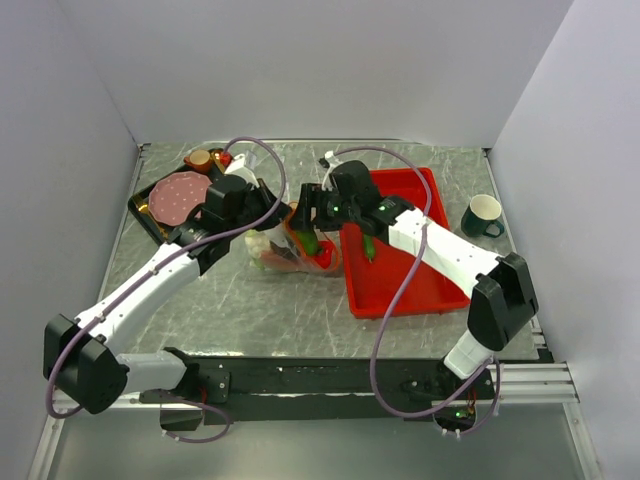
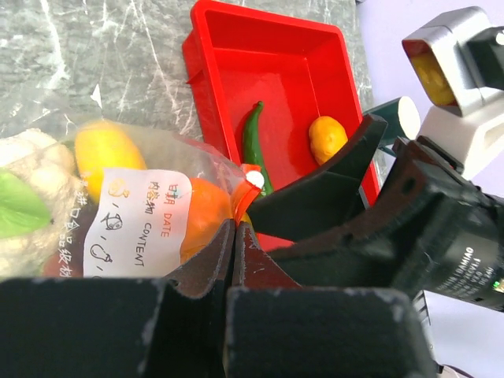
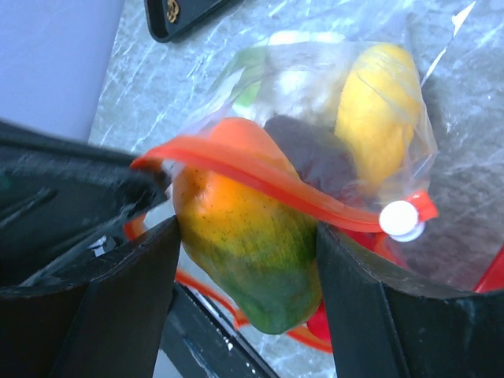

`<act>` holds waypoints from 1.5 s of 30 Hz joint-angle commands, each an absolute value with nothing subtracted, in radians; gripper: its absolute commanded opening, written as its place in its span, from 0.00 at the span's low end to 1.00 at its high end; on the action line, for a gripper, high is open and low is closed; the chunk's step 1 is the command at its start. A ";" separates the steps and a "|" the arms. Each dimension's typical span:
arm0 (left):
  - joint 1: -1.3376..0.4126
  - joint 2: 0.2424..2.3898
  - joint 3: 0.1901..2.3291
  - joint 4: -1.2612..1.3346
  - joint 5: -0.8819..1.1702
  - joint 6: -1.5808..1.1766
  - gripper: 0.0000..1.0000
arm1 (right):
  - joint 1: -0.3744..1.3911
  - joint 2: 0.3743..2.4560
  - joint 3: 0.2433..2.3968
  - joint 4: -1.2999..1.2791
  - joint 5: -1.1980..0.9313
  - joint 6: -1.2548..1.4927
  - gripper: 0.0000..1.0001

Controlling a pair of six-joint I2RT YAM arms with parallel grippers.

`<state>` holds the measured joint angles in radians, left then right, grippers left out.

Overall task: Place the food in the zip-top bag and seal the zipper
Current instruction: Place the fake fruit in the zipper food storage bag, then adjust the zipper food storage bag at the center of the board.

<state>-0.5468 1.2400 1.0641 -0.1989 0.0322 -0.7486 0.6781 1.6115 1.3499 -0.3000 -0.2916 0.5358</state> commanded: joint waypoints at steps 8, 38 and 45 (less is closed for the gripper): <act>-0.545 1.177 1.131 -0.195 0.003 -0.755 0.01 | 0.693 1.511 1.375 -0.276 -0.062 0.499 0.99; -0.540 1.190 1.135 -0.224 -0.077 -0.769 0.01 | 0.629 1.358 1.000 -0.281 -0.147 0.572 0.39; -0.540 1.193 1.140 -0.222 -0.066 -0.765 0.01 | 0.627 1.442 1.051 -0.308 -0.140 0.558 0.42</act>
<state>-0.5434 1.2068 1.0962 -0.2638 -0.0761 -0.7544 0.6258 1.3998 0.9981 -0.3187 -0.1406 0.5644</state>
